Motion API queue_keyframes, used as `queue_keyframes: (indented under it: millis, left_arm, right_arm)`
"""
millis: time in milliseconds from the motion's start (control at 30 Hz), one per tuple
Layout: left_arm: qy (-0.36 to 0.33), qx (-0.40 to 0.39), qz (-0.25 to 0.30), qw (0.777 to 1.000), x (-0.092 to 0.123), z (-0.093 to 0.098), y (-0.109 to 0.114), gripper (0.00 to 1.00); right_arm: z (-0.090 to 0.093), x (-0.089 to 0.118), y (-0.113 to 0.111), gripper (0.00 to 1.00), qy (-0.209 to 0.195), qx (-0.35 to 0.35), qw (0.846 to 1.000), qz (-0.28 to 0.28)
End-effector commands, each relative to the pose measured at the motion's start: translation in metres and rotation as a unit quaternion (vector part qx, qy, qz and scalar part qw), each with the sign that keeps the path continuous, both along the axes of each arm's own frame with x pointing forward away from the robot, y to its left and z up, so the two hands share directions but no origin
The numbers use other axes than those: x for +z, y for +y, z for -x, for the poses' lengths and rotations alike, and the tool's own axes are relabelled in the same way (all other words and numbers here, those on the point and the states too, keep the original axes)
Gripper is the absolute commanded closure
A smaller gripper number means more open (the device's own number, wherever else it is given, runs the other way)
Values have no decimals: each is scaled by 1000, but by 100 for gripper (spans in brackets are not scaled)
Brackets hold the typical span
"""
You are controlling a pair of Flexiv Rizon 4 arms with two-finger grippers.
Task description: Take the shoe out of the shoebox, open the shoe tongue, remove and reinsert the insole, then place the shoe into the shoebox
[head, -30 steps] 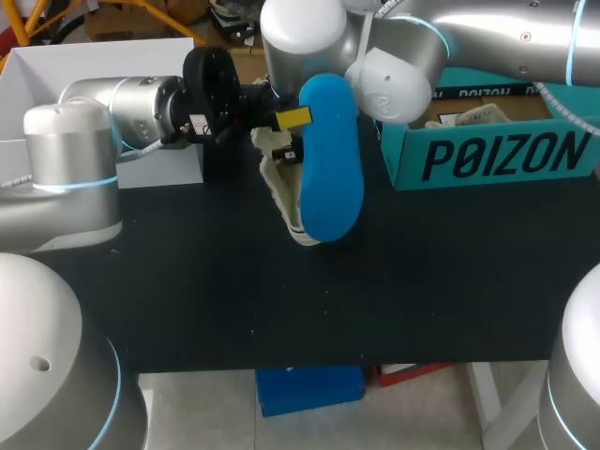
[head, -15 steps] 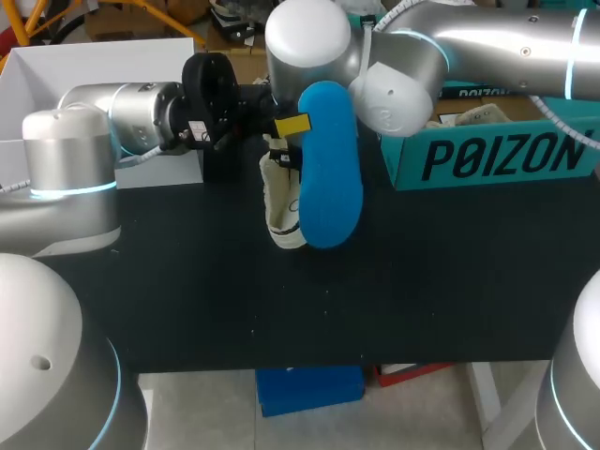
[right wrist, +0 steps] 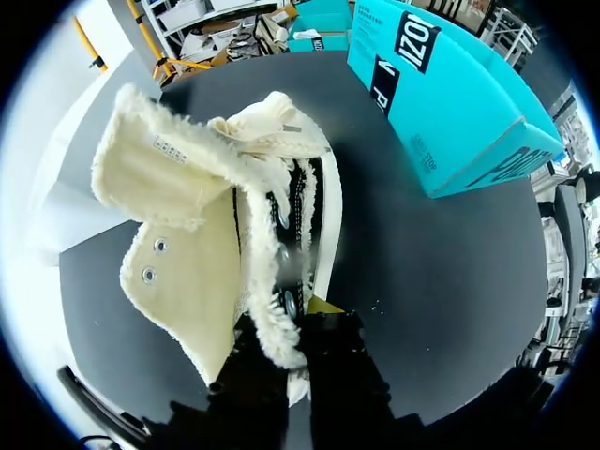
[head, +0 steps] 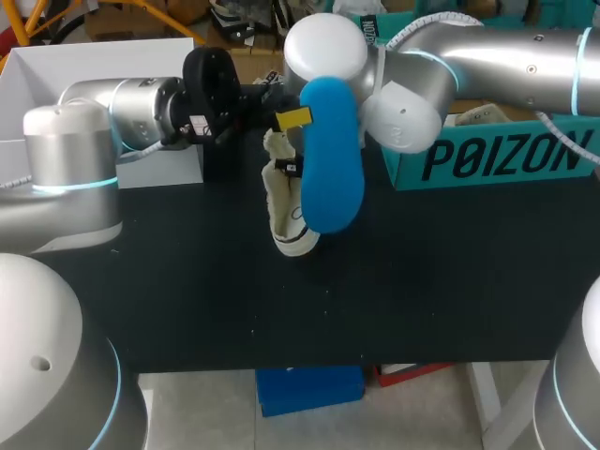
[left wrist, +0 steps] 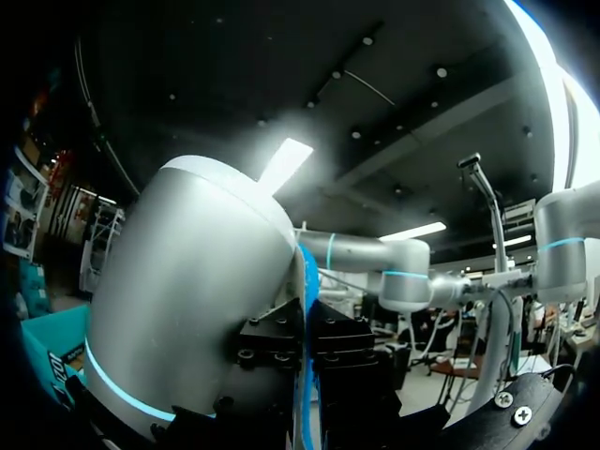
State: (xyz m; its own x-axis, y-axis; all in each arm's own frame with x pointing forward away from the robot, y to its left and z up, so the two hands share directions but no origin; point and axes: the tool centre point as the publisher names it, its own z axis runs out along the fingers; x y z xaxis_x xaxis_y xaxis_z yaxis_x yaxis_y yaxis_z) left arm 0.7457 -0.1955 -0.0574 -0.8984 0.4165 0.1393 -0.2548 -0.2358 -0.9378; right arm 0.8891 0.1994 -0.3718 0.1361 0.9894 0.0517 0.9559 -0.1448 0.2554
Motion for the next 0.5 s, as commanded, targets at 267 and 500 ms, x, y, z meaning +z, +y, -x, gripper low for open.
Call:
queue_keyframes:
  millis: [267, 500]
  left_arm:
    - [0, 0, -1, 1000, 1, -2, -2, 100]
    - [0, 0, -1, 1000, 1, -2, -2, 100]
  right_arm:
    - [-4, -25, -13, 100, 12, 26, 999, -23]
    - [-9, -36, -22, 100, 18, 34, 999, -38]
